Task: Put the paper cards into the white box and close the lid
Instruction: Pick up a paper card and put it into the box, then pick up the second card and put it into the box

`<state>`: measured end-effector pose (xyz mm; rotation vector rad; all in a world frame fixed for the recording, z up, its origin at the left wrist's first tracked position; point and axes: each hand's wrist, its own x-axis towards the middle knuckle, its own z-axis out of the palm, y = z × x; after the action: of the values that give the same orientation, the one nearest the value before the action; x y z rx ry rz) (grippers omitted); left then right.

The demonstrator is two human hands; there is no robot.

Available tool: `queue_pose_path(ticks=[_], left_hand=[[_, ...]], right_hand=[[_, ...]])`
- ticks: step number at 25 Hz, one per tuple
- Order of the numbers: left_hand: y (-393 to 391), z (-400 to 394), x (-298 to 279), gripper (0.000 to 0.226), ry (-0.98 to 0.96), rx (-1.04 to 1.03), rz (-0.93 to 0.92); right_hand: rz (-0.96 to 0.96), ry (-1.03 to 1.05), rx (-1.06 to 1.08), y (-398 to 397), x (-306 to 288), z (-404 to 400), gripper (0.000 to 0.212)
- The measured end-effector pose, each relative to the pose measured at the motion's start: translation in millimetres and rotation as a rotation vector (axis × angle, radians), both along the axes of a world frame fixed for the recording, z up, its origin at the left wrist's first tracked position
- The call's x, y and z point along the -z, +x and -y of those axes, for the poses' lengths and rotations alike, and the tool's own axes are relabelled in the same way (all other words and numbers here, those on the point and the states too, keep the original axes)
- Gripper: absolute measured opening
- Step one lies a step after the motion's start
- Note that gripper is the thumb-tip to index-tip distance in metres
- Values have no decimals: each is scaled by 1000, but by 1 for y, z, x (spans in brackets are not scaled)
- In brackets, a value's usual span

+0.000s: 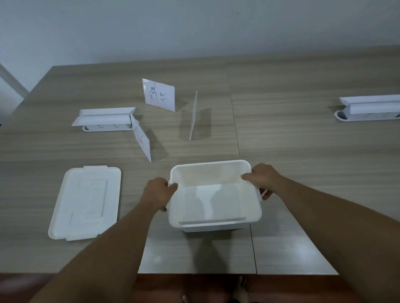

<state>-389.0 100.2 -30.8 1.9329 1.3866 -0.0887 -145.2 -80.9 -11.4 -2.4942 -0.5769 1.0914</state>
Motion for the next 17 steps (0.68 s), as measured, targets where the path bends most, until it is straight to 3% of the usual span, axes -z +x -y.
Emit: queue_pose_path(ticks=[3, 7, 13, 17], left_hand=[[9, -7, 4, 43, 61, -20, 24], [16, -33, -4, 40, 111, 1, -11], [18, -76, -10, 46, 13, 2, 32], [9, -116, -20, 43, -119, -23, 70]], right_hand=[[-74, 72, 76, 3, 6, -8, 31], [-50, 155, 45, 8, 4, -31, 33], [-35, 130, 16, 5, 3, -68, 34], [419, -31, -72, -7, 4, -100, 40]])
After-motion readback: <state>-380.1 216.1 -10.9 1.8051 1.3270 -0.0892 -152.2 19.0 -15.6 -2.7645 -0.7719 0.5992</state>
